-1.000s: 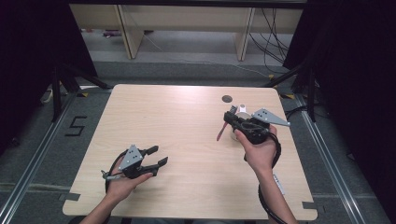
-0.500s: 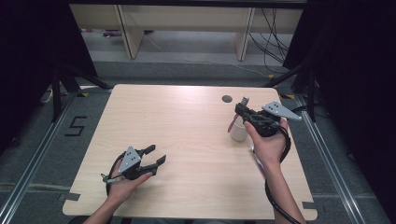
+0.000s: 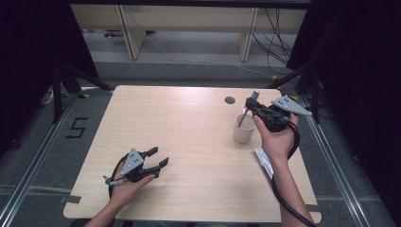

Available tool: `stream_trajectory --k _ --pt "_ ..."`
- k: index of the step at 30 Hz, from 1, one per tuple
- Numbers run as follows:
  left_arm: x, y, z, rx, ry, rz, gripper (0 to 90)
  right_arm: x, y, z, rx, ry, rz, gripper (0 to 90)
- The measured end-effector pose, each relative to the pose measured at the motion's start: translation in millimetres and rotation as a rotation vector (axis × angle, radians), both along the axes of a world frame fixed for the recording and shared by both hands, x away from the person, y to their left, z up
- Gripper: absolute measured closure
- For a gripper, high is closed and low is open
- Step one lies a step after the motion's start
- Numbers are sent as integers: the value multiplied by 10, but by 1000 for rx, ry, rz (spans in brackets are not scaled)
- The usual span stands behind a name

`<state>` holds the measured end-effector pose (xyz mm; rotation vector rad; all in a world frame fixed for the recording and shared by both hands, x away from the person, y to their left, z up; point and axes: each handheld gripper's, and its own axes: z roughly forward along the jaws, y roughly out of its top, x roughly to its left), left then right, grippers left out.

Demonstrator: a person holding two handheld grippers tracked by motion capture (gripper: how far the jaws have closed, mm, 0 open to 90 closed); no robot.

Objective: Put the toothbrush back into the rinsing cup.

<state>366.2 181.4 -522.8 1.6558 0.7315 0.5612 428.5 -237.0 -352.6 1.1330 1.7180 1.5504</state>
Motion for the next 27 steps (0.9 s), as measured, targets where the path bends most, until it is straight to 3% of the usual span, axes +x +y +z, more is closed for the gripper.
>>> stream_trajectory --k 11,27 --pt "1 5 7 10 12 2 381 68 -32 63 4 -22 -25 833" --pt "-5 -8 6 14 9 1 382 185 -61 133 -30 -38 -74 833"
